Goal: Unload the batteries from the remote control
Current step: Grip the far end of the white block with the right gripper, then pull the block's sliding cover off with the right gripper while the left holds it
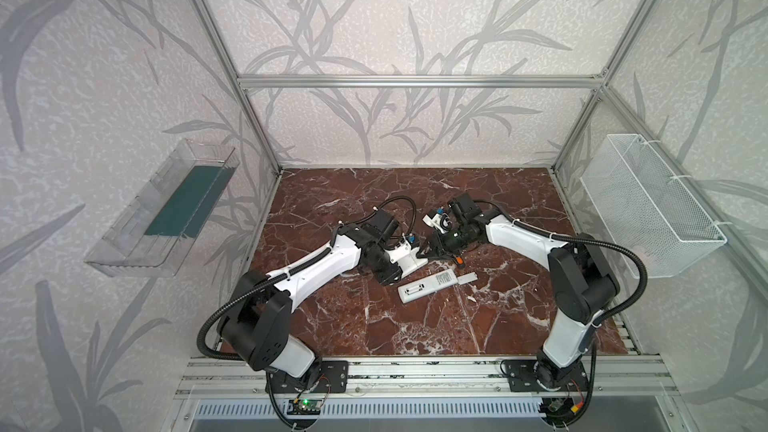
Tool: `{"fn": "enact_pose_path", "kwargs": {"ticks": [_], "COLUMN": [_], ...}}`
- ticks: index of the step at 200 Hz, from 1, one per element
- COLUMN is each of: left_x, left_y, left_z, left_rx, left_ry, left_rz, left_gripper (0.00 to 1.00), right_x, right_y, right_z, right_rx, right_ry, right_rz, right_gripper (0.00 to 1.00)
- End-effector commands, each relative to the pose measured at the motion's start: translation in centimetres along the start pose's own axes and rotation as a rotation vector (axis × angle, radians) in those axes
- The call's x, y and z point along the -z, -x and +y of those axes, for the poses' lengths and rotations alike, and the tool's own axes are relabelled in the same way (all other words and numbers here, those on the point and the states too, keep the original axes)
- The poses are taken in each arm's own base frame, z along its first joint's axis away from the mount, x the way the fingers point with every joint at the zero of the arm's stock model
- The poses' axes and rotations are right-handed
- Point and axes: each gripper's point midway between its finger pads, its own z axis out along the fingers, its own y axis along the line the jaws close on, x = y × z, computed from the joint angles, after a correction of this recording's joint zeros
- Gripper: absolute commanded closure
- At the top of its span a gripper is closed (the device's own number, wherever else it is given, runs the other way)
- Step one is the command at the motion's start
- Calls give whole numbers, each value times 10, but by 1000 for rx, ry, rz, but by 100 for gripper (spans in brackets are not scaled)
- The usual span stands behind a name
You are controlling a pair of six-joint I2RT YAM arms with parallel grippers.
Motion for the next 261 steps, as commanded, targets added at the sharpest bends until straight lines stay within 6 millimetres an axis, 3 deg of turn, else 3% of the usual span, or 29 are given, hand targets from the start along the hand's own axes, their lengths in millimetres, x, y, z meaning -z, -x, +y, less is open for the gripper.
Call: {"fn": "enact_pose_path", "kwargs": {"ticks": [1,75,110,167,190,207,236,261], "left_x": [8,6,5,5,5,5,6,5], "left_y": [1,0,1,1,1,0,0,0], "left_z": [-5,-5,-6,-6,-6,-6,-6,-6], "left_rx": [-38,-39,-39,-38,-38,-38,-39,-40], "left_ry": [-9,-11,-14,-14,-14,-12,-11,-12], "left_rz": [-21,-16,-16,-16,-16,-15,-15,-16], "left_gripper": [67,67,67,67,67,67,67,67], "right_x": [6,15,6,-7,-10,-6,5,7], "right_y": [-5,2,-2,-4,-5,-3,-1,-2], "right_z": [-14,-11,0,-1,-5,-11,-20,-21], "right_rx": [-9,-8,1,4,1,2,-23,-29], "right_ry": [-79,-55,-1,-6,-23,-52,-59,-52], "right_rz": [-6,-45,-3,27,32,11,-24,-28], "right_gripper": [69,75,51,48,56,72,86,89]}}
